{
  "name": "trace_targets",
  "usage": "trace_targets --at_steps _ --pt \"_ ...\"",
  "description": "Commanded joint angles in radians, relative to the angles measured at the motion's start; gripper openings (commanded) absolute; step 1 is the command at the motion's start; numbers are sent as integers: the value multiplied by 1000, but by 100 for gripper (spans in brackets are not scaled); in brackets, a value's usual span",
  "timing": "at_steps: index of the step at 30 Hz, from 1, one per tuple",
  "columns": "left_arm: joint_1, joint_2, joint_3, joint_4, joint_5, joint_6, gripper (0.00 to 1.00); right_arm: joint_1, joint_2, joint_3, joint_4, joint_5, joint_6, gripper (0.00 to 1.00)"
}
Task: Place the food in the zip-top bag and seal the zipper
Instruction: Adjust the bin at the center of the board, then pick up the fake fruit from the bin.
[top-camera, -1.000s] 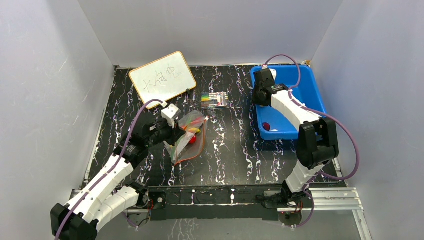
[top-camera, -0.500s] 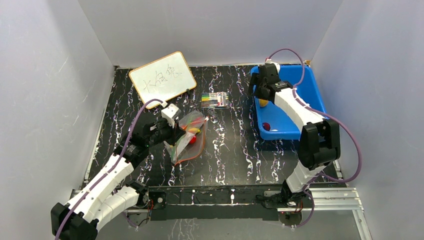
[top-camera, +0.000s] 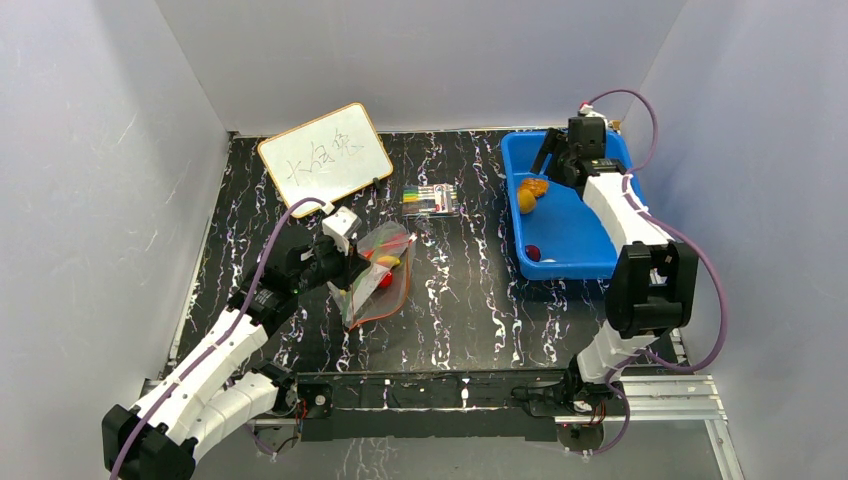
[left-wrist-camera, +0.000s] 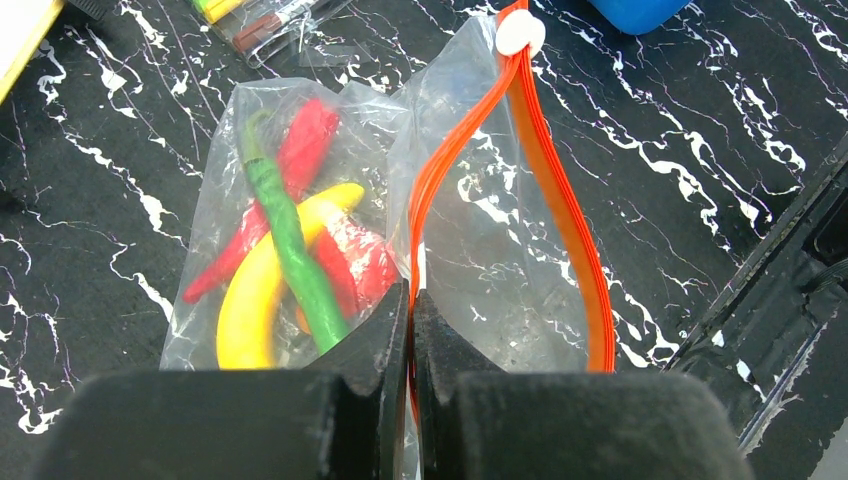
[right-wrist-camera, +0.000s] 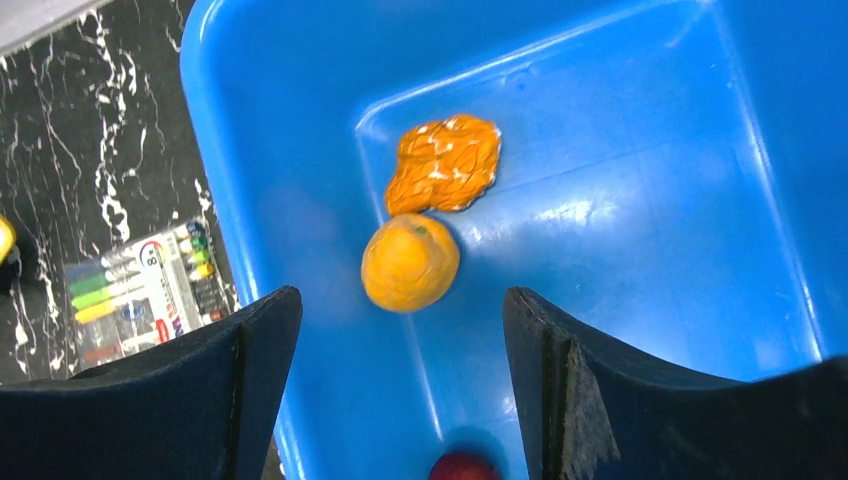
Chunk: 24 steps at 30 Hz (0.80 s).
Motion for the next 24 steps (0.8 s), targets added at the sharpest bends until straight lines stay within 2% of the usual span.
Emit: trace_targets --at_steps 1,15,24 --pt "-2 0 6 25 0 1 0 -37 26 6 107 -49 20 72" --pt "-2 -9 -1 22 -3 11 0 -37 217 -27 218 -133 148 75" --pt "-2 -18 -1 19 1 20 0 -38 270 -16 139 -100 182 74"
